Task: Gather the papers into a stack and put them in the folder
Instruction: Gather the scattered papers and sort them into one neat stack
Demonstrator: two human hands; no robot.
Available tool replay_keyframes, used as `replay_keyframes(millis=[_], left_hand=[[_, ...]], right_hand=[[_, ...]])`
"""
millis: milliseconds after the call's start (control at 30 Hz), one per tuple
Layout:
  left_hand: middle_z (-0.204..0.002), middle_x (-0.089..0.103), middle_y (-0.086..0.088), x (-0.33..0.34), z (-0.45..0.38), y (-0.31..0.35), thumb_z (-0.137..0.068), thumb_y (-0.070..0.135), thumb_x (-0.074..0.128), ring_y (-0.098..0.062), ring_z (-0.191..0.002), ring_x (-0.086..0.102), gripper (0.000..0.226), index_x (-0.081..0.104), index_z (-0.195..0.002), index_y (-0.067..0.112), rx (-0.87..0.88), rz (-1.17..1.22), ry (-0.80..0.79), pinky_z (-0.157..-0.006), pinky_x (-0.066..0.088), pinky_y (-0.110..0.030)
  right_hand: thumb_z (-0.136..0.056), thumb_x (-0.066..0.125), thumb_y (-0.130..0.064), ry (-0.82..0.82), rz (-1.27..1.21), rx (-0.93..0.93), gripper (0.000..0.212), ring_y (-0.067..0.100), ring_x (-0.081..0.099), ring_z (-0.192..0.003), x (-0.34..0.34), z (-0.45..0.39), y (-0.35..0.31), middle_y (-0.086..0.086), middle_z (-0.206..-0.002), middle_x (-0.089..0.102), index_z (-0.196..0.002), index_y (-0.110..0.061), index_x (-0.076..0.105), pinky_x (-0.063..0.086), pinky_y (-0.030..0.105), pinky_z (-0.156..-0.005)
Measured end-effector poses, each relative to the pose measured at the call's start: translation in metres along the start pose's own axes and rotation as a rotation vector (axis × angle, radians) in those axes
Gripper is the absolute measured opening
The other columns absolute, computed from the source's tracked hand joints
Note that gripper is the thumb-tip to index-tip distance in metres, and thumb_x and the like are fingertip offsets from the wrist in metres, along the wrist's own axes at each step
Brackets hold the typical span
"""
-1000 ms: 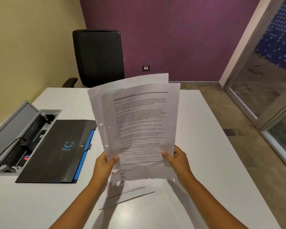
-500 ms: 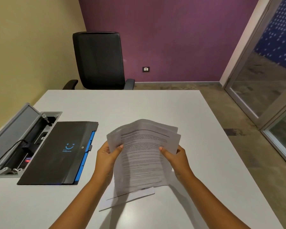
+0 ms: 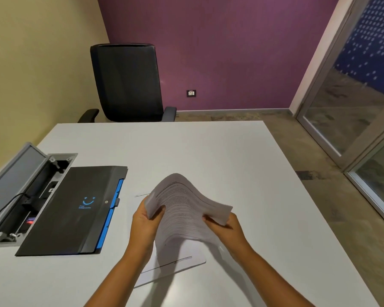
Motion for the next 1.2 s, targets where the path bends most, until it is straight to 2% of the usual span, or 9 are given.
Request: replay_keyframes(millis=[133, 267, 400, 600, 700, 867, 1033, 1133, 1200], left_hand=[[-0.094, 0.060, 0.001, -0.004, -0.002, -0.038, -0.089, 0.010, 0.055, -0.024, -0.097, 0.056, 0.032, 0.050, -0.121, 0.013, -0.122, -0.150, -0.001, -0.081, 0.050, -0.035], [-0.110, 0.058, -0.012, -0.015, 0.007, -0.072, -0.092, 0.008, 0.048, -0.036, -0.112, 0.053, 0.035, 0.046, -0.128, 0.005, -0.208, -0.267, 0.097, -0.094, 0.044, -0.041], [-0.116, 0.058, -0.014, -0.022, 0.012, -0.081, -0.094, 0.015, 0.047, -0.032, -0.105, 0.053, 0.034, 0.047, -0.127, 0.005, -0.262, -0.286, 0.188, -0.093, 0.044, -0.042], [-0.081, 0.057, 0.002, -0.038, 0.007, -0.074, -0.095, 0.016, 0.046, -0.020, -0.080, 0.056, 0.009, 0.051, -0.097, 0.009, -0.261, -0.260, 0.283, -0.080, 0.049, -0.037], [-0.095, 0.058, -0.007, -0.048, 0.000, -0.085, -0.094, 0.016, 0.047, -0.029, -0.092, 0.057, 0.016, 0.051, -0.106, 0.007, -0.341, -0.325, 0.294, -0.088, 0.048, -0.046], [-0.119, 0.056, -0.020, -0.077, 0.004, -0.126, -0.083, 0.013, 0.063, -0.037, -0.102, 0.057, 0.040, 0.049, -0.117, 0.000, -0.600, -0.588, 0.315, -0.090, 0.047, -0.046], [-0.074, 0.057, -0.011, -0.090, 0.017, -0.153, -0.082, 0.012, 0.063, -0.024, -0.067, 0.052, 0.018, 0.050, -0.073, 0.005, -0.730, -0.642, 0.217, -0.063, 0.047, -0.033], [-0.104, 0.058, -0.017, -0.093, 0.015, -0.148, -0.080, 0.027, 0.068, -0.028, -0.087, 0.051, 0.030, 0.051, -0.092, 0.004, -0.761, -0.827, 0.265, -0.071, 0.040, -0.034], [-0.115, 0.055, -0.023, -0.093, 0.015, -0.150, -0.078, 0.023, 0.070, -0.036, -0.098, 0.054, 0.048, 0.046, -0.111, -0.002, -0.769, -0.743, 0.315, -0.079, 0.047, -0.042]], right_hand=[[-0.088, 0.059, -0.005, -0.045, 0.125, 0.149, 0.018, -0.001, 0.066, -0.083, 0.000, 0.000, 0.038, -0.014, -0.088, 0.067, -0.100, -0.017, 0.063, 0.049, 0.006, -0.070], [-0.090, 0.056, -0.010, 0.049, 0.300, 0.278, 0.029, 0.018, 0.061, -0.096, -0.013, -0.001, 0.071, 0.003, -0.098, 0.062, -0.119, -0.003, 0.057, 0.045, 0.013, -0.072], [-0.092, 0.054, -0.015, 0.095, 0.355, 0.208, 0.031, 0.017, 0.059, -0.100, -0.013, -0.007, 0.059, -0.002, -0.103, 0.060, -0.122, -0.007, 0.055, 0.045, 0.017, -0.080], [-0.094, 0.050, -0.020, 0.121, 0.353, 0.201, 0.039, 0.014, 0.051, -0.110, -0.006, -0.016, 0.044, -0.005, -0.116, 0.053, -0.131, -0.010, 0.046, 0.038, 0.017, -0.088], [-0.093, 0.052, -0.024, 0.039, 0.437, 0.265, 0.050, 0.021, 0.045, -0.127, 0.003, -0.024, 0.055, 0.006, -0.139, 0.047, -0.139, -0.012, 0.035, 0.037, 0.023, -0.098], [-0.090, 0.056, -0.030, -0.085, 0.697, 0.468, 0.069, 0.024, 0.042, -0.131, 0.003, -0.016, 0.105, 0.010, -0.146, 0.037, -0.145, -0.011, 0.019, 0.036, 0.032, -0.106], [-0.091, 0.052, -0.030, -0.171, 0.776, 0.505, 0.046, 0.022, 0.052, -0.119, 0.008, 0.002, 0.129, 0.007, -0.132, 0.052, -0.132, -0.010, 0.041, 0.043, 0.026, -0.095], [-0.091, 0.051, -0.030, -0.208, 0.756, 0.535, 0.036, 0.020, 0.059, -0.102, 0.009, 0.003, 0.132, 0.008, -0.117, 0.061, -0.118, -0.006, 0.055, 0.044, 0.024, -0.082], [-0.090, 0.053, -0.029, -0.195, 0.725, 0.556, 0.034, 0.019, 0.059, -0.093, 0.005, 0.000, 0.134, 0.010, -0.113, 0.064, -0.113, -0.003, 0.059, 0.046, 0.026, -0.080]])
Point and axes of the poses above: each hand's wrist, its own z-axis away from the middle knuckle, its own x-axis out of the palm, y = z × x, the point moved 7 cm from there along -z, towards the middle knuckle
